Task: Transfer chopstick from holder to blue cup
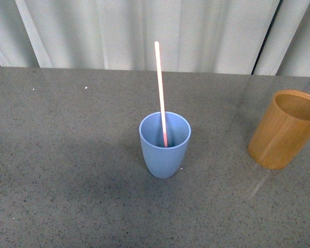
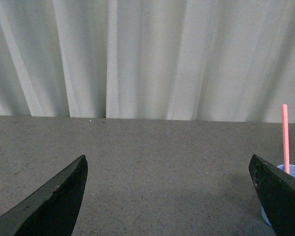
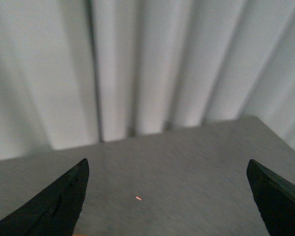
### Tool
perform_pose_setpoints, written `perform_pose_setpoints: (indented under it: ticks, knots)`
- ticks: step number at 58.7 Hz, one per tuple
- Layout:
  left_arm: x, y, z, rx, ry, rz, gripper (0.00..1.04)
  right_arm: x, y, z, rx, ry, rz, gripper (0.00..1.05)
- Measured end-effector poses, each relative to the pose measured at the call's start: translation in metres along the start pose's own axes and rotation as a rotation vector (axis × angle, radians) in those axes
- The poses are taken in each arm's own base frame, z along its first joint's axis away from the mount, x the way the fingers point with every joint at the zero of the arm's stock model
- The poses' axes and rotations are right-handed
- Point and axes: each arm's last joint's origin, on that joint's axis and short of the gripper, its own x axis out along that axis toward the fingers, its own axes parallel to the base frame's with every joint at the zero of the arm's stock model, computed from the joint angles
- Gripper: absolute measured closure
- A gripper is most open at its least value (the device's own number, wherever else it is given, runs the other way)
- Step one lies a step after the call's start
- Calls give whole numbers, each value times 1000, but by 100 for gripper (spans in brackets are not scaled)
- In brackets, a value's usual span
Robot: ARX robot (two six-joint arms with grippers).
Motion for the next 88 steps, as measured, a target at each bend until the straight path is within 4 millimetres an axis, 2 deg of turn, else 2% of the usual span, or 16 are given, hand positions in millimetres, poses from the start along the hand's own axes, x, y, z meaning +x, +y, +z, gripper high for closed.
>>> perform_pose_setpoints:
  ticks: [3, 8, 14, 27, 45, 65, 88]
  knots:
    - [0, 0, 0, 0, 0, 3, 7, -7, -1, -5, 7, -37, 80, 29]
    - [0, 0, 0, 0, 0, 2, 7, -26, -8, -19, 7, -59, 164, 49]
    - [0, 0, 0, 0, 0, 2, 7, -39, -17, -29, 9, -57, 130, 67]
    - [0, 0, 0, 0, 0, 1, 7, -65, -21, -44, 9, -57, 132, 104]
    - [0, 0, 0, 0, 0, 1, 7, -92, -25, -59, 9, -53, 132, 104]
    - [0, 0, 0, 0, 0, 1, 7, -111, -27, -72, 10, -69, 132, 104]
    - [0, 0, 0, 0, 0, 0, 7, -126, -29, -69, 11, -79, 131, 104]
